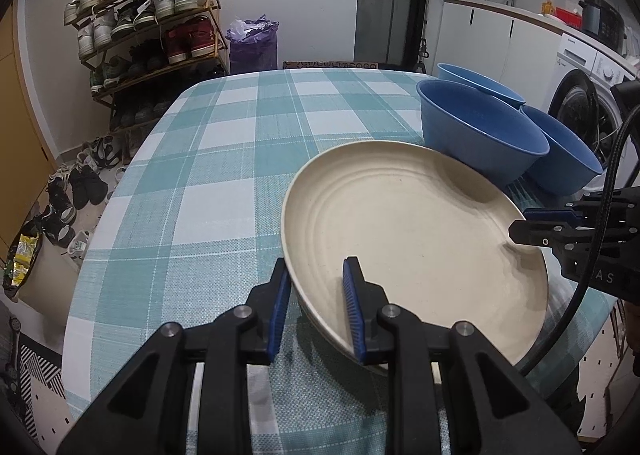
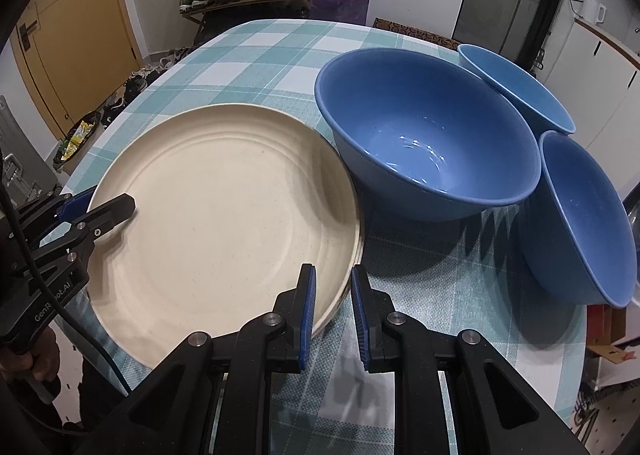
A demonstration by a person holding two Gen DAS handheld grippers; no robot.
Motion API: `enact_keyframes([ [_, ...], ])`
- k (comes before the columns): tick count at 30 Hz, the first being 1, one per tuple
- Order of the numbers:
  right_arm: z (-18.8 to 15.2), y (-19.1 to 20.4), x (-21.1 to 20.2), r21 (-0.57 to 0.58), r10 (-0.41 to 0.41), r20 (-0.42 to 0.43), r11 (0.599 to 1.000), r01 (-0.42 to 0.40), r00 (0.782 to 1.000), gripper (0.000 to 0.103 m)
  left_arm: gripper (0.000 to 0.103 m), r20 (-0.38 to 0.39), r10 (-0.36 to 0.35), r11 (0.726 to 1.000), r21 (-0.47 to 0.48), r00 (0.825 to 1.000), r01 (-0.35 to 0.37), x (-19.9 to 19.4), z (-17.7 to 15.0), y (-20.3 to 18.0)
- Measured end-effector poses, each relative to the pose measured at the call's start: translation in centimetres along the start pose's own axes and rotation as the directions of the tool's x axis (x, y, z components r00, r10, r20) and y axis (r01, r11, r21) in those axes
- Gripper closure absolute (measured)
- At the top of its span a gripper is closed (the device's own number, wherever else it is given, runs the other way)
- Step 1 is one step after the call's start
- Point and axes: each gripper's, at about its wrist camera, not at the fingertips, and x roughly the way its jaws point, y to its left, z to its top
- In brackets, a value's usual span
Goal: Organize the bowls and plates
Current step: 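Carry the held beige plate with both tools toward the blue bowls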
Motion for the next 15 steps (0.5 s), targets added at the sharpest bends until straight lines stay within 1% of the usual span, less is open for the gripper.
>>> enact_keyframes([
  [6,-0.03,0.44,0.21,-0.017,-0.021,-0.002,1.0,0.021,1.0,0.085,0.076,-0.009,0.013,1.0,0.008,1.0,-0.013,0.39,-0.23,-0.26],
  [13,-0.14,0.45,0.12,-0.017,-0.02,0.003,1.0,0.02,1.0,0.085,0.073,-0.015,0.024,0.999,0.023,1.0,-0.023,0.59,-0.36,-0.58],
  [15,-0.23,0.46,0.1,-0.018,-0.016,0.003,1.0,0.016,1.0,0.083,0.072,-0.022,0.028,0.999,0.026,0.999,-0.028,0.74,-0.44,-0.63],
])
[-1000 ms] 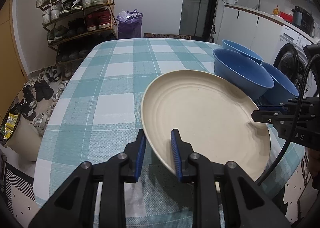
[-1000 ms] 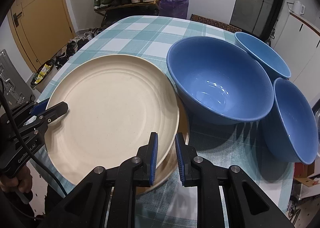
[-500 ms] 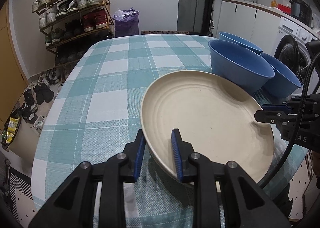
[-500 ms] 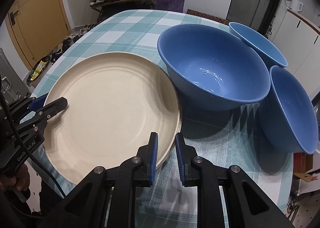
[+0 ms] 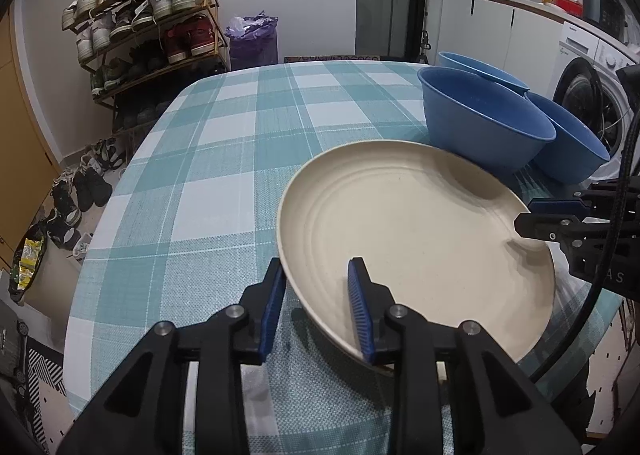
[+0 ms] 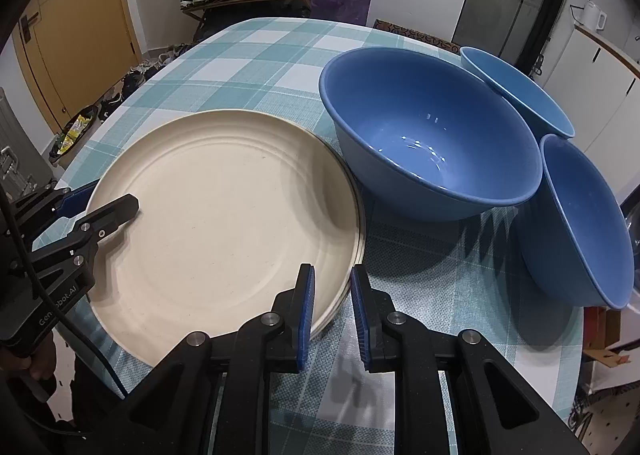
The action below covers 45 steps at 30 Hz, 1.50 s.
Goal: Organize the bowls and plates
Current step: 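Lower the beige plate onto the tablecloth and open both tools, then withdraw both open tools from the beige plate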
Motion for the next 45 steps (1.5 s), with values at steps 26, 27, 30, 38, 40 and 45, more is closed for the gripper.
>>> enact_keyframes([
  [26,0.7,0.1,-1.6,0.012,0.113,0.054,0.993,-0.114,0.992,0.013,0.0,0.018,-0.019,0.993,-0.113,1.0,0.021,-1.6,0.8,1.9],
  [27,0.7,0.1,-1.8,0.005,0.116,0.055,0.993,-0.117,0.992,0.007,0.0,0.028,-0.025,0.993,-0.116,0.999,0.028,-1.9,0.9,1.9],
  [30,0.7,0.5,-2.6,-0.019,0.11,0.066,0.994,-0.109,0.992,0.001,0.0,0.032,-0.043,0.991,-0.126,0.999,0.047,-2.5,1.3,2.0],
  [38,0.7,0.2,-5.2,-0.03,0.109,0.132,0.994,-0.106,0.985,0.001,0.0,0.065,-0.086,0.987,-0.131,0.994,0.094,-4.1,1.9,1.6],
  [40,0.7,-0.1,-5.9,-0.022,0.111,0.148,0.994,-0.109,0.983,0.001,0.0,0.073,-0.086,0.987,-0.131,0.994,0.095,-4.5,2.0,1.5],
  [45,0.6,-2.0,-7.9,0.021,0.115,0.209,0.992,-0.122,0.971,0.001,0.0,0.086,-0.079,0.989,-0.122,0.993,0.089,-5.1,2.2,1.2],
])
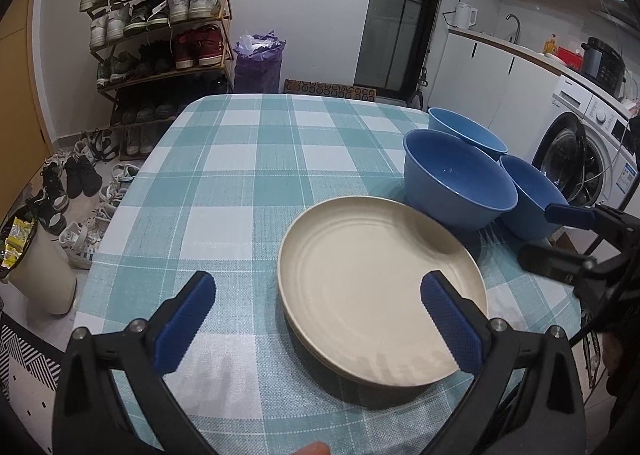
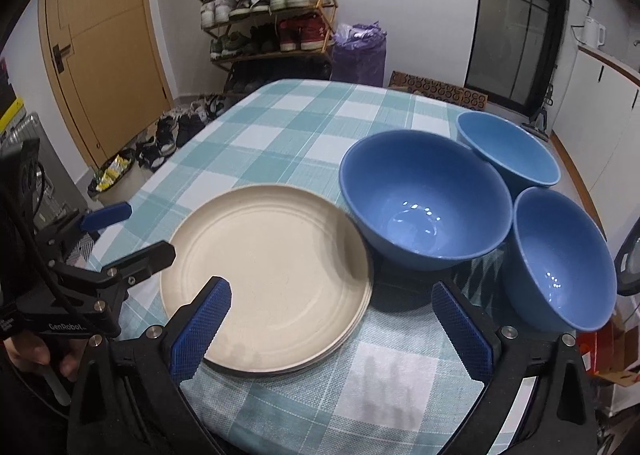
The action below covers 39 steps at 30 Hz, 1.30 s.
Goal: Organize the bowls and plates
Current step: 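Withdraw both open tools from the beige plate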
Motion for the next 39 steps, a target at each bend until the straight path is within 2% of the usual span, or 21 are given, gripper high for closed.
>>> enact_keyframes([
  [5,0.2,-1.7,-2.3,0.031,0.016,0.057,0.999,-0.017,0.998,0.001,0.0,0.009,0.0,1.0,0.024,1.0,0.0,-0.3,0.1,-0.7],
  [11,0.1,-4.2,-4.8,0.072,0.002,0.097,0.997,-0.009,0.995,0.001,0.0,0.001,-0.04,0.997,0.064,0.999,0.04,-0.4,0.5,-2.8],
  [16,0.1,-6.8,-6.9,0.108,-0.015,0.124,0.994,0.002,0.992,0.001,0.0,0.0,-0.076,0.99,0.116,0.997,0.075,-0.6,2.3,-5.3],
  [21,0.4,-9.6,-8.5,0.145,-0.021,0.125,0.989,0.003,0.992,0.001,0.0,0.009,-0.108,0.986,0.128,0.994,0.106,-0.7,4.6,-7.1],
  [39,3.7,-16.4,-12.9,0.233,-0.064,0.171,0.972,0.022,0.983,0.001,0.0,0.03,-0.118,0.982,0.152,0.993,0.112,0.7,11.6,-10.9],
])
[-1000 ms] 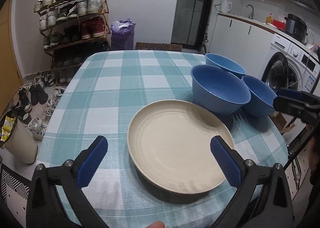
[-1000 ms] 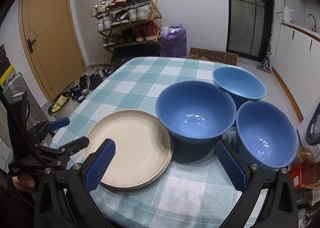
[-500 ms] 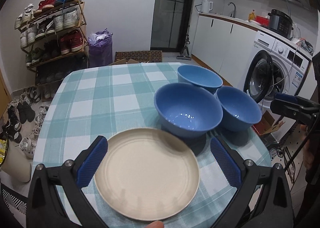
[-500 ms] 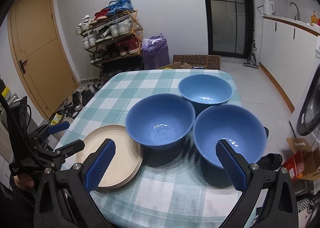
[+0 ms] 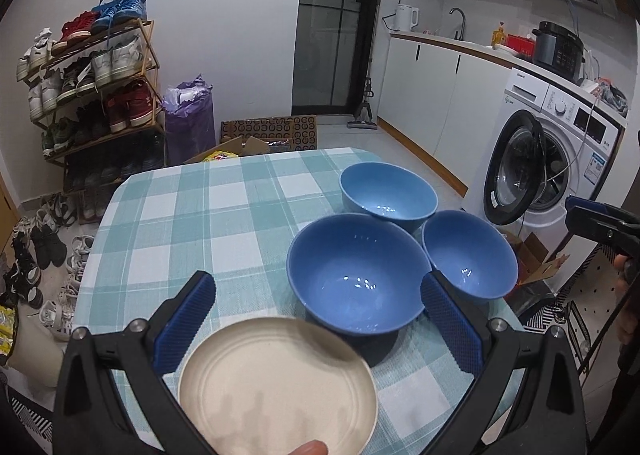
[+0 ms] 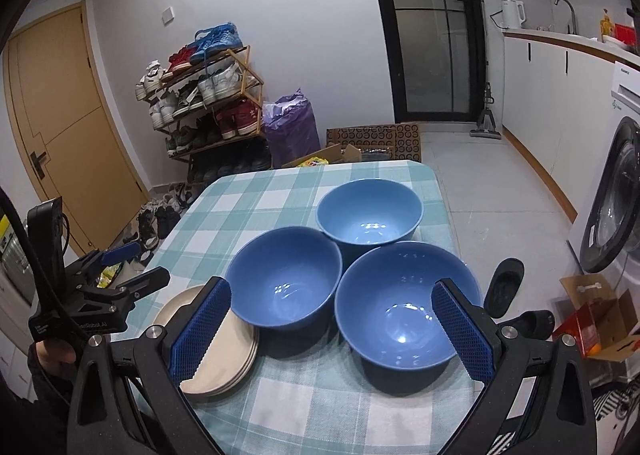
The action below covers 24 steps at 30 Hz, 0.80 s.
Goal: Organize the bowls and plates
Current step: 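Withdraw both open tools from the beige plate, then move both open tools toward the rim of the large blue bowl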
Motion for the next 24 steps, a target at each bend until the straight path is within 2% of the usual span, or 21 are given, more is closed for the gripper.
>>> enact_keyframes([
  [10,2.2,-2.2,0.9,0.018,-0.018,-0.006,1.0,0.018,1.0,0.001,0.0,0.0,0.0,1.0,0.022,1.0,0.0,1.8,3.8,-1.5],
  [24,4.9,-5.7,3.6,0.078,-0.04,-0.019,0.996,0.042,0.999,0.001,0.0,-0.043,-0.009,0.998,0.06,0.999,0.011,6.8,6.8,-3.3],
])
